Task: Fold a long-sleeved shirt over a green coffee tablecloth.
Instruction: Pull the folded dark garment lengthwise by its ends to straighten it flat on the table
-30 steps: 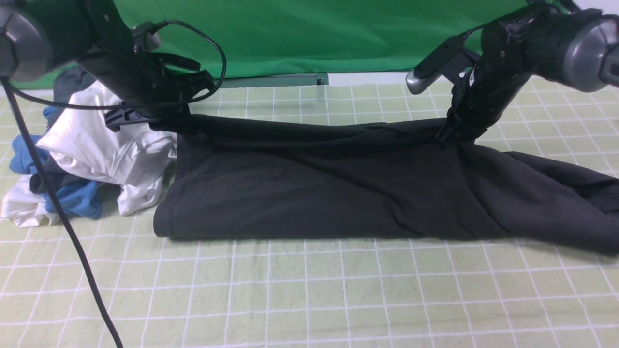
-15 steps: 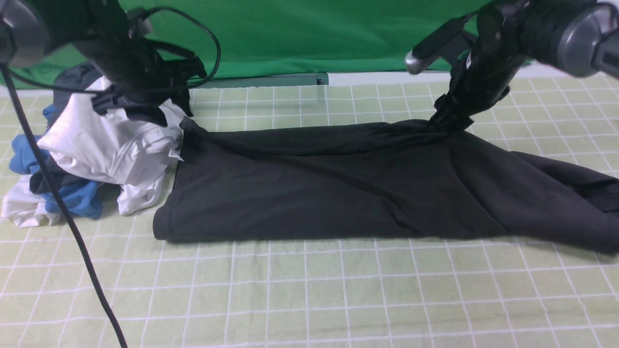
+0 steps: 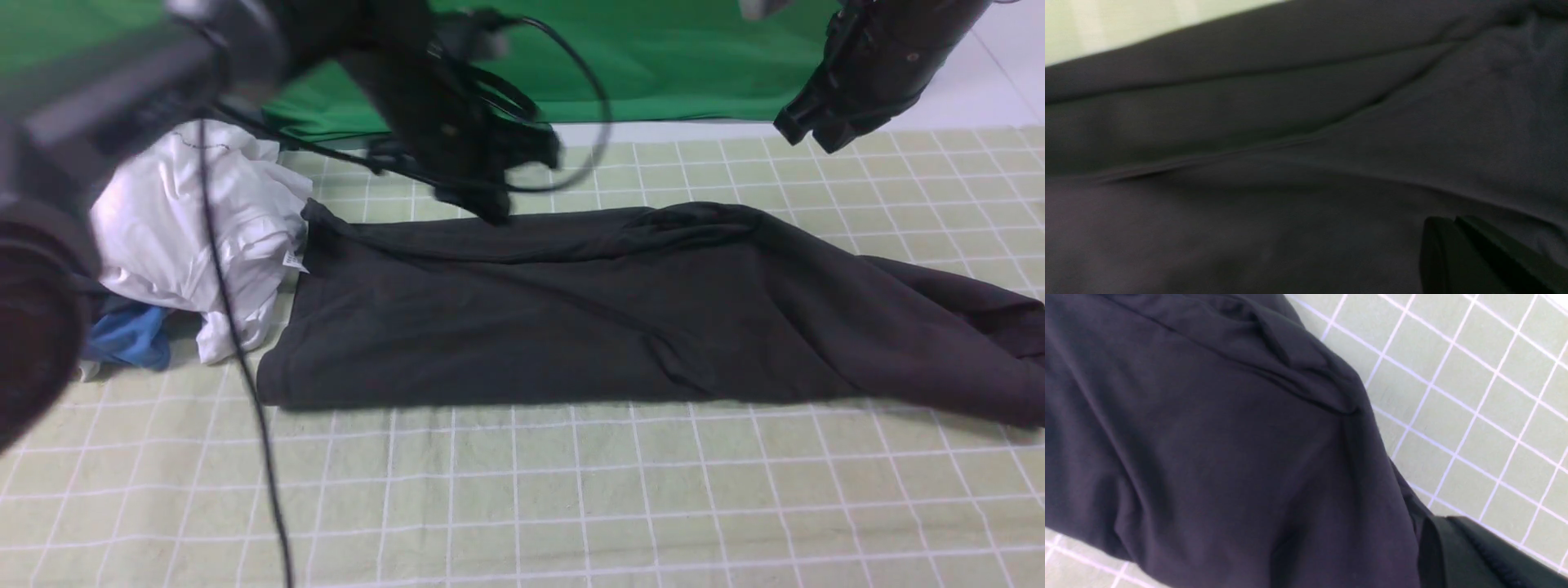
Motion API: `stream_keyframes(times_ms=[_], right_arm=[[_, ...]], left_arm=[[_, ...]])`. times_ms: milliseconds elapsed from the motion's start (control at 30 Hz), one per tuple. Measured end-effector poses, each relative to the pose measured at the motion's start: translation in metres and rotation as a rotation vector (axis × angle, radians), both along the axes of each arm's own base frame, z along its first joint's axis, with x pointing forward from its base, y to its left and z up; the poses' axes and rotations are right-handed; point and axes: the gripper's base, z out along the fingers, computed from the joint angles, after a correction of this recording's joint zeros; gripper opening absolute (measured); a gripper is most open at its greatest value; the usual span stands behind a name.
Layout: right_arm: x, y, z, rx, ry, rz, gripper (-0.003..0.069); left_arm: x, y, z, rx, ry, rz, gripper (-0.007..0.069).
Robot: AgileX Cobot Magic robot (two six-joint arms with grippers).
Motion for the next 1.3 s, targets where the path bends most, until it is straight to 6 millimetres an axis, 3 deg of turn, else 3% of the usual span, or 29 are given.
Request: stream_keyframes(times_ms=[33,100,233,367,500,700,933,1067,1233,1300], right_arm=[[0.0,0.0,0.0,-0.001,-0.001,0.002,-0.0003],[-0.002,0.0,0.001,0.01,0.013,0.006,-0.0004],[-0.003,0.001,0.0,0.022,0.026,0.008,-0.0005],[-0.003,0.002,0.0,0.027,0.027,0.008,-0.0003],[-0.003,0.003,0.0,0.041,0.03,0.009,-0.0003],[-0.004,0.005,0.0,0.059,0.033,0.011,-0.0002],[-0.004,0.005,-0.001,0.057,0.046,0.031,-0.0002],[-0.002,0.011,-0.01,0.085,0.08,0.066,-0.0002],[0.011,0.02,-0.042,0.112,0.142,0.115,-0.0002],[0.021,0.024,-0.067,0.109,0.17,0.118,-0.0002]], left_arm=[[0.001,-0.001,-0.002,-0.001,-0.004,-0.001,0.0004],[0.009,-0.01,-0.029,0.005,-0.002,0.0,0.0004],[0.022,-0.012,-0.064,0.014,-0.017,0.017,0.0004],[0.03,-0.012,-0.085,0.015,-0.029,0.03,0.0006],[0.037,-0.007,-0.088,-0.001,-0.064,0.056,0.0008],[0.056,0.01,-0.087,-0.041,-0.165,0.127,0.0011],[0.075,0.053,-0.05,-0.072,-0.114,0.189,0.0011],[0.067,0.057,-0.037,-0.035,-0.047,0.111,0.0011],[0.045,0.054,-0.024,-0.009,-0.005,0.04,0.0011],[0.03,0.053,-0.024,0.001,0.008,0.032,0.0011]])
